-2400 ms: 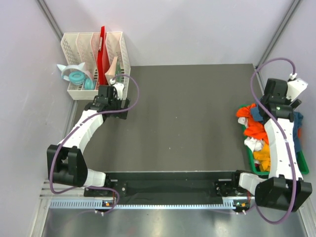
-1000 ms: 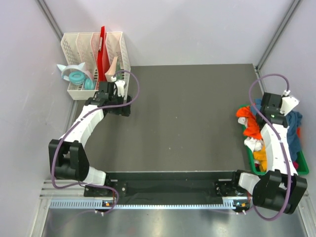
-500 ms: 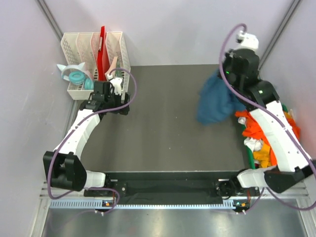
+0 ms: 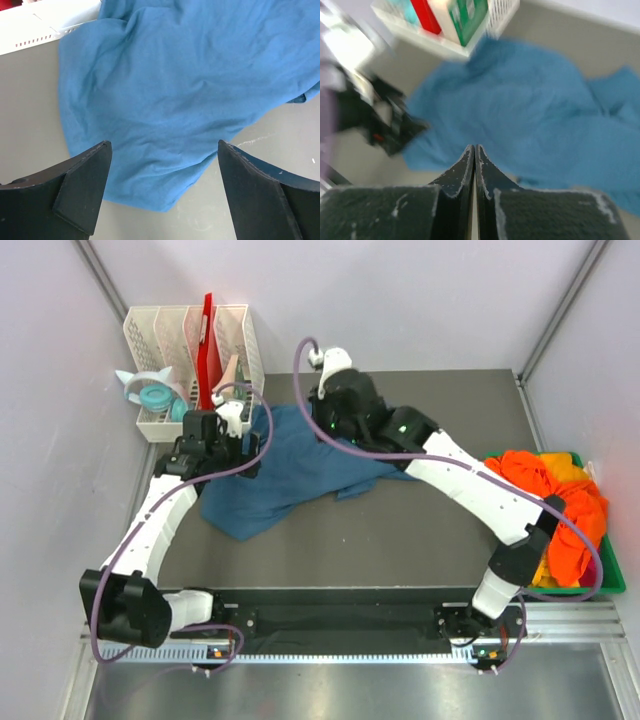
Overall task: Fold and stack the t-shirts
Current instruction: Move the tshirt to the center of the board
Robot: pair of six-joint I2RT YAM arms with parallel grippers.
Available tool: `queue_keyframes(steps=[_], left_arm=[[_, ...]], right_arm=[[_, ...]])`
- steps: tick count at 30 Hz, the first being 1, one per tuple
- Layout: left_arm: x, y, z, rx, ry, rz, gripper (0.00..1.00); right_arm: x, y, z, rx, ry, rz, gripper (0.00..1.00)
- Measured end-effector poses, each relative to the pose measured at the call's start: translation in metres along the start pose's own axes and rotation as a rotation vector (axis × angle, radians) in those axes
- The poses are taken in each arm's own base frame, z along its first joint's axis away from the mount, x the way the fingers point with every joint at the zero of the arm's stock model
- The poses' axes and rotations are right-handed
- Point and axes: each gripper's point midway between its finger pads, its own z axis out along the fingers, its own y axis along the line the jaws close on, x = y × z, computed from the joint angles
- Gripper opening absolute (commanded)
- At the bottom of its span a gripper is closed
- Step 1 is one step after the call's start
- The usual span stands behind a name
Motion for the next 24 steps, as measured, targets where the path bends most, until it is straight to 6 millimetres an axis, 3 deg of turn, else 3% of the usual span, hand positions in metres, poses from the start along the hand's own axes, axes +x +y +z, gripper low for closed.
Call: queue_keyframes(steps=[1,3,4,7,10,14,16,19,24], left_arm=[[0.001,0.000,-0.001,0.000,-0.003,0.001,0.93],[0.001,0.000,-0.004,-0.002,-0.009,0.002,0.94],[0.001,0.000,-0.006,-0.003,-0.013,0.003,0.95],[0.000,0.000,-0.008,-0.007,-0.020,0.004,0.96],[0.000,0.001,-0.007,-0.014,-0.016,0.004,0.95],[0.008,0.003,-0.002,-0.020,0.005,0.002,0.95],[0.017,0.004,0.003,-0.022,0.033,0.003,0.95],[0.033,0.008,0.014,-0.033,0.091,0.005,0.95],[0.055,0.018,0.034,-0.073,0.196,0.009,0.94]], right_arm=[[0.018,-0.001,0.006,0.008,0.042,-0.011,0.24],[0.043,-0.008,0.014,0.040,0.095,-0.020,0.46],[0.053,-0.014,0.017,0.068,0.116,-0.025,0.65],[0.063,-0.034,0.020,0.146,0.130,-0.028,0.77],[0.066,-0.072,0.011,0.234,0.126,0.003,0.75],[0.083,-0.162,-0.027,0.437,0.103,0.113,0.68],[0.098,-0.195,-0.045,0.534,0.100,0.144,0.66],[0.130,-0.215,-0.058,0.618,0.137,0.153,0.64],[0.177,-0.247,-0.053,0.722,0.239,0.195,0.62]])
